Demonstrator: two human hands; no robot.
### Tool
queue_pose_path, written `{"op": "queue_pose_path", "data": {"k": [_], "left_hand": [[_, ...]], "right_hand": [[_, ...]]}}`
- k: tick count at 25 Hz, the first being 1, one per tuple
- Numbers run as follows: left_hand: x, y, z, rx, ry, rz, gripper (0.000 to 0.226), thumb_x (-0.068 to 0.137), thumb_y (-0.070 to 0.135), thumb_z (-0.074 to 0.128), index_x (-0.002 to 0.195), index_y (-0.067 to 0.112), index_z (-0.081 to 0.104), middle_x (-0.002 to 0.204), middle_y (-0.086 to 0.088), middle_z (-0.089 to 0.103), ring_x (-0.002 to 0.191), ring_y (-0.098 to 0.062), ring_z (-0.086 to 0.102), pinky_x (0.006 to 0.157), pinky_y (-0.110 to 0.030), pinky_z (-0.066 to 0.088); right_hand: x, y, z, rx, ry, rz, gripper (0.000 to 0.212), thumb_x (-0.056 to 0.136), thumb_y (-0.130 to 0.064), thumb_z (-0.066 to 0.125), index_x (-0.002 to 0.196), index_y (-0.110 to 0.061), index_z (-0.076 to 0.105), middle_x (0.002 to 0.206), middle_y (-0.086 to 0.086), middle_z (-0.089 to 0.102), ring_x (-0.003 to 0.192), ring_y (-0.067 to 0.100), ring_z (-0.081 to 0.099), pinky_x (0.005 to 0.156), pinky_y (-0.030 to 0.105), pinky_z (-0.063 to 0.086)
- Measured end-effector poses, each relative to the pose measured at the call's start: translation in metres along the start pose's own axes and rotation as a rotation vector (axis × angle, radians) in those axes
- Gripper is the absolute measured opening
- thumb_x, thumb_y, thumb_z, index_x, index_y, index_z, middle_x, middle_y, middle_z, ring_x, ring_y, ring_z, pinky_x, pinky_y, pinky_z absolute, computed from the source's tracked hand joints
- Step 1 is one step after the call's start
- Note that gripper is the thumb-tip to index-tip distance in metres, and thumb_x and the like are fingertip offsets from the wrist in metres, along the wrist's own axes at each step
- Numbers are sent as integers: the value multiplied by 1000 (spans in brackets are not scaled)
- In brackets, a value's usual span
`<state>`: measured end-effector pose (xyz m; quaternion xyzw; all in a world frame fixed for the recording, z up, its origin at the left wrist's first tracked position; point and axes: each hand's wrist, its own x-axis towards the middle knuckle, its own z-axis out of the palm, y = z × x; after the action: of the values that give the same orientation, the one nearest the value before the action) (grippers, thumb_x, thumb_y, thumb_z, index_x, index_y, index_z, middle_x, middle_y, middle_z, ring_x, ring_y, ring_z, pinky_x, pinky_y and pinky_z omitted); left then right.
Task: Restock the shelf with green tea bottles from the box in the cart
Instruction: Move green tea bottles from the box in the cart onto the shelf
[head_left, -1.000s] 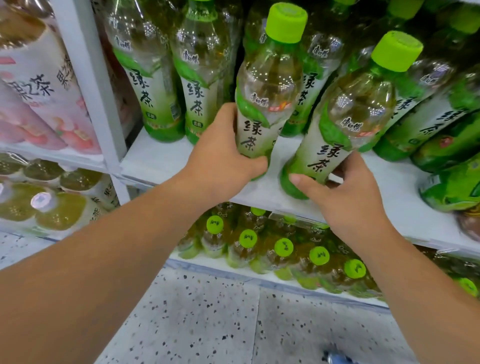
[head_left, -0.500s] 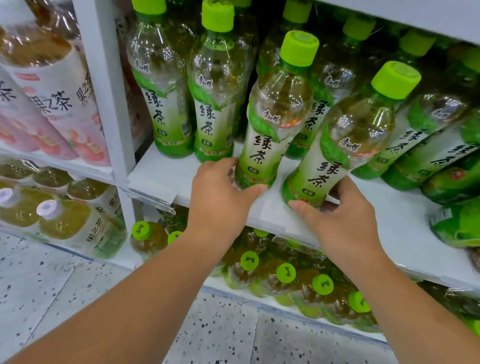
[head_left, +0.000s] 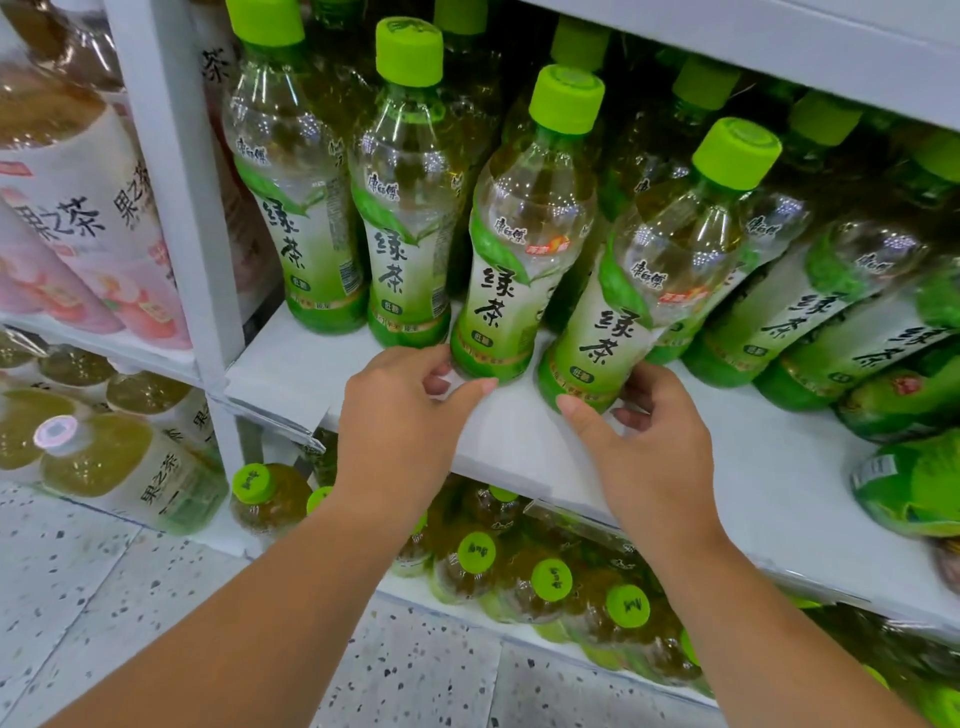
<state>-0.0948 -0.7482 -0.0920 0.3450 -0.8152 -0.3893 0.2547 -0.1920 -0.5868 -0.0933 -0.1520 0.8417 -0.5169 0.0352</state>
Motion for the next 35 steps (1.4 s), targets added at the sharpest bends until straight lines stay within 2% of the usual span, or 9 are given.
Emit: {"op": "queue_pose_path", "data": {"k": [4, 7, 13, 18, 25, 29, 31, 33, 35], "left_hand": [[5, 8, 6, 29, 48, -102, 45, 74, 54, 80, 107, 24, 78, 89, 10, 69, 74, -4, 59, 70, -26, 50], [7, 7, 10, 51, 81, -102, 45, 73, 59, 79, 101, 23, 80, 87, 9, 71, 77, -10, 63, 74, -32, 54], [6, 6, 14, 64, 106, -104, 46, 73, 61, 77, 100, 23, 80, 84, 11, 71, 75, -8, 62, 74, -31, 53], [5, 7, 13, 76, 99, -99, 47, 74, 60, 77, 102, 23, 80, 86, 11, 71, 75, -7, 61, 72, -28, 51], [6, 14, 3, 4, 5, -154, 45, 75, 53, 80, 106, 19, 78, 89, 7, 71, 82, -12, 64, 80, -35, 55], [9, 12, -6, -25, -110, -156, 41, 83, 40, 78, 114, 14, 75, 92, 7, 69, 82, -9, 62, 80, -24, 50], [10, 13, -12, -46, -181, -163, 39, 87, 36, 75, 117, 14, 71, 98, 4, 69, 89, -12, 63, 84, -25, 50], [8, 15, -21, -65, -244, -179, 42, 90, 37, 69, 127, 18, 65, 107, 4, 67, 96, -15, 62, 85, -27, 48], [0, 19, -30, -65, -300, -192, 45, 93, 39, 63, 134, 21, 59, 113, 6, 63, 99, -14, 59, 81, -27, 44]], "right_hand": [[1, 3, 4, -53, -21, -24, 51, 81, -41, 77, 128, -31, 61, 115, -18, 66, 105, -1, 59, 83, 3, 39], [2, 4, 8, -128, -34, -55, 46, 84, -46, 71, 128, -35, 59, 112, -17, 65, 104, 7, 56, 81, 11, 40], [5, 5, 11, -229, -35, -116, 42, 89, -47, 62, 127, -31, 56, 108, -12, 63, 105, 15, 52, 83, 34, 48], [5, 5, 11, -288, -40, -125, 43, 91, -46, 60, 130, -29, 53, 114, -11, 60, 110, 13, 45, 84, 32, 43], [3, -1, 10, -289, -55, -85, 51, 91, -49, 57, 137, -29, 50, 120, -11, 60, 115, 14, 46, 89, 34, 46], [1, -5, 10, -251, -70, -66, 58, 88, -57, 55, 139, -31, 49, 122, -13, 63, 117, 15, 53, 96, 40, 50], [1, -11, 7, -211, -99, -35, 54, 89, -47, 61, 140, -31, 50, 125, -14, 62, 117, 11, 55, 99, 35, 48], [-1, -20, 2, -155, -137, 44, 50, 92, -30, 65, 140, -29, 51, 125, -15, 60, 112, 4, 53, 96, 23, 42], [-8, -28, -3, -89, -147, 158, 45, 94, -24, 63, 137, -28, 51, 123, -15, 60, 110, 5, 53, 94, 23, 41]]}}
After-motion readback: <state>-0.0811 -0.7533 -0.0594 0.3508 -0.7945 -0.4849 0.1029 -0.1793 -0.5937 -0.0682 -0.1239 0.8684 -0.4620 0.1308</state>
